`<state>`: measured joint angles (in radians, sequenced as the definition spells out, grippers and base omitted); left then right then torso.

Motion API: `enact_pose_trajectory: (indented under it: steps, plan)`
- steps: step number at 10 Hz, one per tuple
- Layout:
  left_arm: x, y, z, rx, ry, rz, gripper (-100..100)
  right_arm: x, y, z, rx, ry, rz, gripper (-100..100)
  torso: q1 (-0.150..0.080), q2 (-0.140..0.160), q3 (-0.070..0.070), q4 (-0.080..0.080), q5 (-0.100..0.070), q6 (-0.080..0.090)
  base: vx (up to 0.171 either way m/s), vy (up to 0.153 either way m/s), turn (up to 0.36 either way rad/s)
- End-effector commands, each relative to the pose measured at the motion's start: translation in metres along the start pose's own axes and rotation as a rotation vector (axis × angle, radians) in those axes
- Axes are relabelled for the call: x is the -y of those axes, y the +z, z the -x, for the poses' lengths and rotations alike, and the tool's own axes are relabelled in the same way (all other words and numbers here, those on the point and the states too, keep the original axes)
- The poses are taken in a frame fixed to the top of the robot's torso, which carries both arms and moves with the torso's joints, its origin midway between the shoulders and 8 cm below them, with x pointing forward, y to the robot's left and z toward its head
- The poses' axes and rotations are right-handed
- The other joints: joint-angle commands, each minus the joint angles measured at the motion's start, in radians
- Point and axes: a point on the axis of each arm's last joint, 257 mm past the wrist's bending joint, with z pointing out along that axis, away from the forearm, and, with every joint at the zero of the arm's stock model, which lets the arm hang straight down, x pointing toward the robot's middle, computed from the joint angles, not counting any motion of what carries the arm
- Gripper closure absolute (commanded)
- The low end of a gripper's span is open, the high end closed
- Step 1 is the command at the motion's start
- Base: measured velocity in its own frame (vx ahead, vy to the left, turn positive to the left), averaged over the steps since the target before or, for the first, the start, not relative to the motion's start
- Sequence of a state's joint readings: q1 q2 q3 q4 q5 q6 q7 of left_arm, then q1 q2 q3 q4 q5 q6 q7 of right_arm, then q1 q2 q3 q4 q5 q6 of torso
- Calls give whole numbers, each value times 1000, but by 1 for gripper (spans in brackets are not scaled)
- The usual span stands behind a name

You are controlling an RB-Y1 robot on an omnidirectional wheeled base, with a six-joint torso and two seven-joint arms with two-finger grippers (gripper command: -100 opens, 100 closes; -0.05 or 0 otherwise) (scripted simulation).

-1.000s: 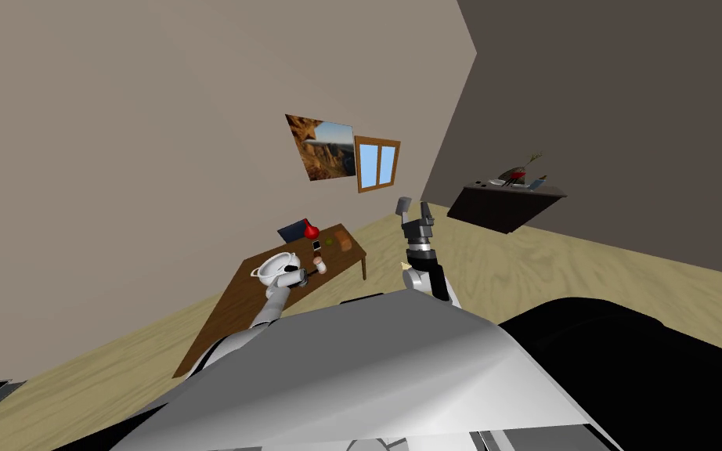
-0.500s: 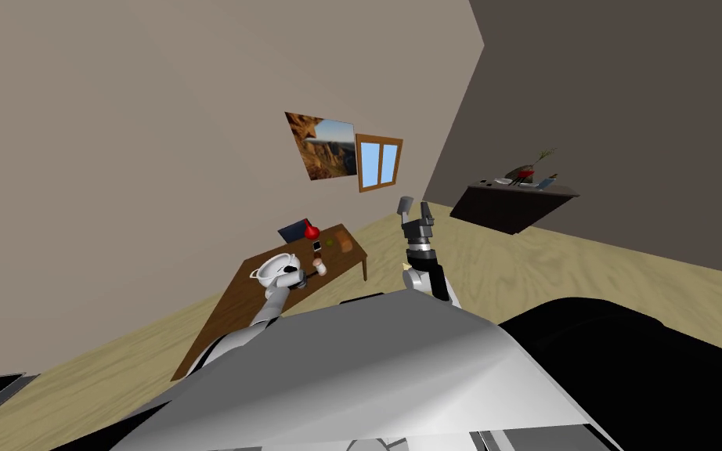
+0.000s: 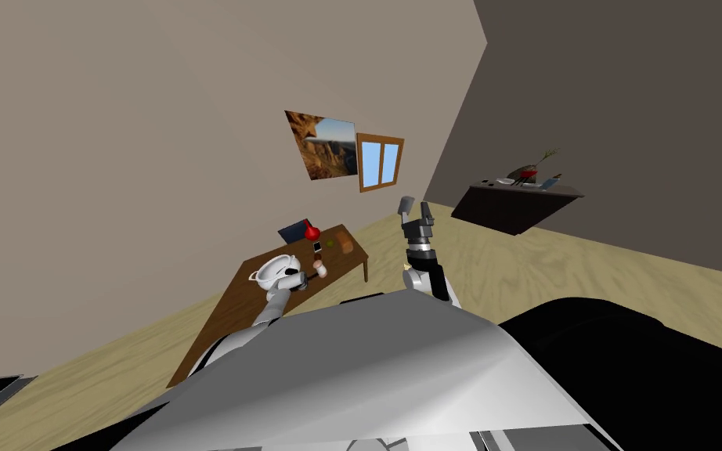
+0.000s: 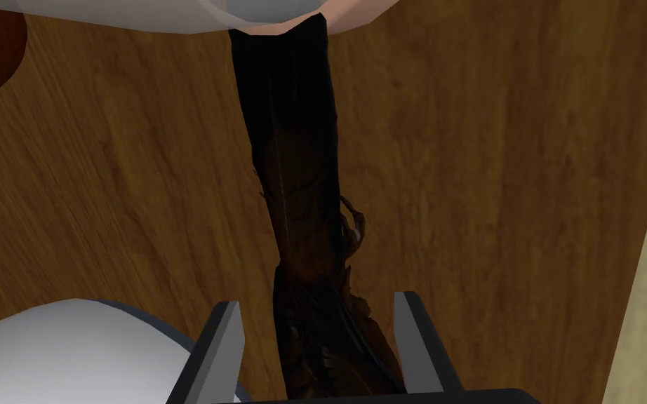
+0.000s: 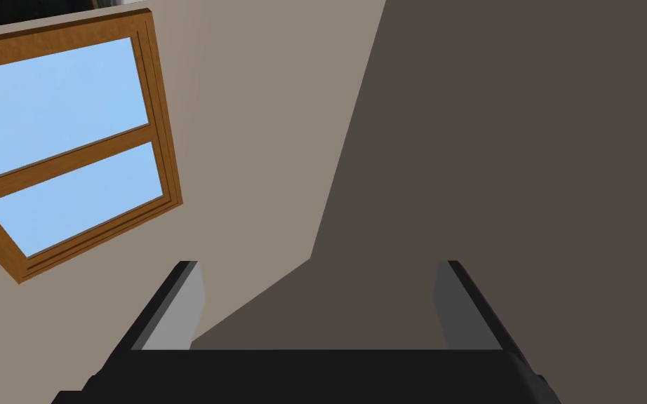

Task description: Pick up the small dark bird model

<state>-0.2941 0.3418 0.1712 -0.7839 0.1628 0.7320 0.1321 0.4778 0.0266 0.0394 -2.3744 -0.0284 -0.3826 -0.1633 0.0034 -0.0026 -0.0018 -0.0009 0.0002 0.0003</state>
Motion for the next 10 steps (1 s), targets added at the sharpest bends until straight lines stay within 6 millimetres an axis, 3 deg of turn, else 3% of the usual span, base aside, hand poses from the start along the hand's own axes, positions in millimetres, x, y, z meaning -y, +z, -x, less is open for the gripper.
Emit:
enact_pose_trajectory:
  steps: [1, 4, 5, 6, 9, 10]
  plan:
    - [0, 0, 0, 0, 0, 0, 100, 0, 0, 0, 0, 0, 0, 0, 0, 0, 0, 0, 0, 0, 0, 0, 0]
    - [0, 0, 0, -1, -3, -1, 100, 0, 0, 0, 0, 0, 0, 0, 1, -1, -1, -1, 0, 1, 0, 0, 0]
    - [0, 0, 0, -1, -3, 0, 0, 0, 0, 0, 0, 0, 0, 0, 1, -1, -1, -1, 0, 1, 0, 0, 0]
    - [7, -4, 1, 0, -1, 3, 100, 0, 0, 0, 0, 0, 0, 0, 0, -1, -1, 0, 0, 1, -36, -17, -17]
    - [13, -8, 1, 0, -2, 2, 100, 0, 0, 0, 0, 0, 0, 0, -2, 4, 2, 1, -1, 1, -53, -19, -9]
    - [12, -9, 1, 0, -2, 4, 0, 0, 0, 0, 0, 0, 0, 0, -1, 3, 1, 0, -1, 0, -6, -2, 1]
